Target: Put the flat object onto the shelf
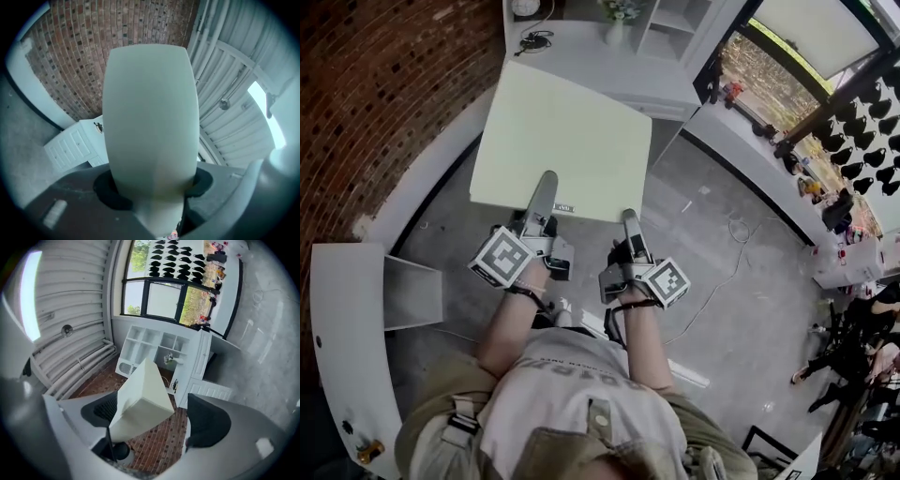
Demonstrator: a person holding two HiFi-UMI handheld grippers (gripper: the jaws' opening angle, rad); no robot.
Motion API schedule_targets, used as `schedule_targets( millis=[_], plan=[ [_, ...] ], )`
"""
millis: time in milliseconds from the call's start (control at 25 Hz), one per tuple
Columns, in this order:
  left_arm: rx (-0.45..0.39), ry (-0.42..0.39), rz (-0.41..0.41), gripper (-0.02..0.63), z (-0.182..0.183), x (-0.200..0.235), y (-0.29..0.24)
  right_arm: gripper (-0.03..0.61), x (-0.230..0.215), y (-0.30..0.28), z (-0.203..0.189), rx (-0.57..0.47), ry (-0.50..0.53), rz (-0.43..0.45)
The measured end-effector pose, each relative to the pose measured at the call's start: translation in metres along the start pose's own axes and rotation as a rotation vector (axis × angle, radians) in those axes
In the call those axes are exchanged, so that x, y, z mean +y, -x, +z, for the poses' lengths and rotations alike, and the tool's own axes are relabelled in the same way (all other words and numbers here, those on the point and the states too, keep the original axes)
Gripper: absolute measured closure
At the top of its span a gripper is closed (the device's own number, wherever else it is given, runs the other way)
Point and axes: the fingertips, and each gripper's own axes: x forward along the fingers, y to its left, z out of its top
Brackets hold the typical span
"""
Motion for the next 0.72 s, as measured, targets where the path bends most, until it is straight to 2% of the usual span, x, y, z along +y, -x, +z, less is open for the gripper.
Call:
schedule_targets(
  millis=[280, 440, 520, 720],
  plan=[
    [0.035, 0.116, -0.003, 0.35, -0.032, 0.001, -0.004, 0.098, 0.005, -0.016, -0.004, 0.016, -0.183, 0.107],
    [0.059, 0.177, -0.005, 0.347, -0.044, 0.007, -0.004, 0.107, 0.017, -0.025, -0.005, 0.007, -0.212, 0.171],
    [0.073, 0.193, -0.006, 0.345, -0.047, 0.012, -0.007, 0.181, 0.02, -0.029, -0.004, -0.008, -0.208, 0.189],
    [0.097, 0.21, -0.041, 0.325, -0.046, 0.024, -0.022, 0.246, 0.02, -0.042, 0.003, -0.048, -0.209, 0.231]
  ],
)
